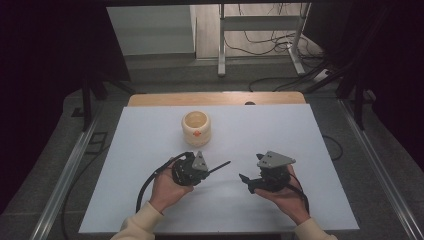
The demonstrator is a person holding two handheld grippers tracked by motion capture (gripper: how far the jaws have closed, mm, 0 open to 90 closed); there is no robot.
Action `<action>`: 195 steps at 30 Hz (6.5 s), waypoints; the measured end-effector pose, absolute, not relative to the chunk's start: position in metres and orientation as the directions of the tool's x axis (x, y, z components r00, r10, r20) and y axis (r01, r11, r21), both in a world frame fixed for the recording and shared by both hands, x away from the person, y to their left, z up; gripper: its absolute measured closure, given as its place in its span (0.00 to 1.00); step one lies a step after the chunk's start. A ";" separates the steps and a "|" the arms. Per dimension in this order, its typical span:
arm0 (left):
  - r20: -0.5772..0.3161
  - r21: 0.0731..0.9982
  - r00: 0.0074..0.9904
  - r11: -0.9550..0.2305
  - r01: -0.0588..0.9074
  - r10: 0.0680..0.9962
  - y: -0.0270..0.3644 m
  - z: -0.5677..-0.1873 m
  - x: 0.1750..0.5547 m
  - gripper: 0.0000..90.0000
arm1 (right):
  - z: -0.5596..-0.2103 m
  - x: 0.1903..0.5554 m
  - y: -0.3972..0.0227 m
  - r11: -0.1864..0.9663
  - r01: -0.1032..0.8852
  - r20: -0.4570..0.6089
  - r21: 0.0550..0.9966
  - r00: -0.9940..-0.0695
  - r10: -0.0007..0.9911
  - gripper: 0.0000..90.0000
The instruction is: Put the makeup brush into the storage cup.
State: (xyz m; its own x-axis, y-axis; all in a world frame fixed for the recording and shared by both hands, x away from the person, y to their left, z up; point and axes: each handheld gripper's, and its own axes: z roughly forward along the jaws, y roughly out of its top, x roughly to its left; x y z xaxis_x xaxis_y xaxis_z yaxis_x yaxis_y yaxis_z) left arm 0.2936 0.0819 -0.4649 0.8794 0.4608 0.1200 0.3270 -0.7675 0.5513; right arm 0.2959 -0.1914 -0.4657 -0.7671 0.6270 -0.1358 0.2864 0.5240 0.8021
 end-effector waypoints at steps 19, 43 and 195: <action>0.120 0.553 0.882 -0.769 0.321 0.455 0.081 -0.464 0.294 0.93 | -0.463 0.299 -0.169 0.572 0.236 -0.179 0.786 -0.798 0.575 0.15; 0.107 0.549 0.894 -0.776 0.312 0.435 0.076 -0.467 0.295 0.93 | -0.467 0.302 -0.139 0.663 0.169 -0.276 0.729 -0.814 0.511 0.17; -0.295 0.855 0.711 -0.155 0.494 0.638 0.125 -0.473 0.289 0.21 | -0.475 0.306 -0.146 0.605 0.154 -0.179 0.781 -0.874 0.453 0.92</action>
State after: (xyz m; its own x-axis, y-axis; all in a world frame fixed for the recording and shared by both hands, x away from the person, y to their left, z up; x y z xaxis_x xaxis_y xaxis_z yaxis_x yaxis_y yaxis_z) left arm 0.2890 0.1252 -0.4726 0.7113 0.6379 -0.2953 0.4944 -0.1553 0.8553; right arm 0.3056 -0.1455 -0.4748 -0.8736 0.4527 -0.1787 0.1537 0.6049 0.7813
